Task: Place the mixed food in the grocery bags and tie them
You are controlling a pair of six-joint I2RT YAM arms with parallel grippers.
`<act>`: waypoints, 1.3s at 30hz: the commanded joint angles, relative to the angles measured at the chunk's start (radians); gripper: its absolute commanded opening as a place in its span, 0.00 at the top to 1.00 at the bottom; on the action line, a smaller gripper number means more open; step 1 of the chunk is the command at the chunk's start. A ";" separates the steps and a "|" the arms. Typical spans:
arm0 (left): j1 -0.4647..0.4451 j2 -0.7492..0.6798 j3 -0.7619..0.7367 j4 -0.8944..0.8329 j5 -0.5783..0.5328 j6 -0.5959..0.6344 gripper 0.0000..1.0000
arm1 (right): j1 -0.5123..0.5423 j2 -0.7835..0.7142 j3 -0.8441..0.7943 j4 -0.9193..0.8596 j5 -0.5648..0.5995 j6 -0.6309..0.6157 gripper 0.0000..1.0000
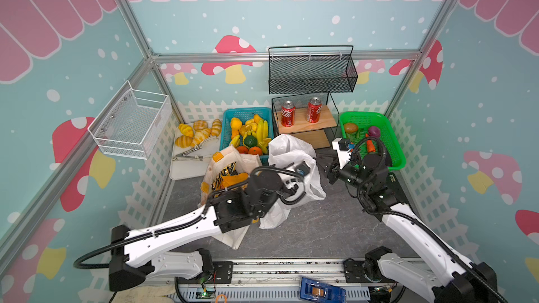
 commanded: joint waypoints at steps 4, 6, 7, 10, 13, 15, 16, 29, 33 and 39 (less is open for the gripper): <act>0.240 -0.189 -0.213 0.194 0.541 -0.382 1.00 | 0.163 -0.009 -0.009 -0.044 0.290 -0.257 0.48; 0.274 -0.210 -0.252 0.221 0.601 -0.412 1.00 | 0.188 0.012 0.002 -0.034 0.308 -0.298 0.45; 0.282 -0.217 -0.266 0.225 0.620 -0.417 1.00 | 0.197 0.023 0.011 -0.031 0.304 -0.322 0.43; 0.300 -0.241 -0.307 0.239 0.662 -0.421 1.00 | 0.218 0.071 0.053 -0.035 0.324 -0.397 0.37; 0.313 -0.258 -0.335 0.257 0.675 -0.423 1.00 | 0.220 0.140 0.112 -0.060 0.327 -0.461 0.31; 0.318 -0.262 -0.344 0.262 0.672 -0.424 1.00 | 0.220 0.198 0.167 -0.119 0.307 -0.501 0.24; 0.320 -0.262 -0.346 0.261 0.668 -0.424 1.00 | 0.220 0.221 0.187 -0.148 0.307 -0.512 0.21; 0.342 -0.249 -0.350 0.277 0.678 -0.434 1.00 | 0.206 0.458 0.276 -0.186 0.434 -0.343 0.32; 0.342 -0.210 -0.323 0.329 0.686 -0.467 1.00 | 0.148 0.379 0.215 -0.198 0.412 -0.203 0.76; 0.341 -0.037 -0.228 0.487 0.697 -0.544 1.00 | -0.029 0.089 0.031 -0.233 0.356 -0.013 1.00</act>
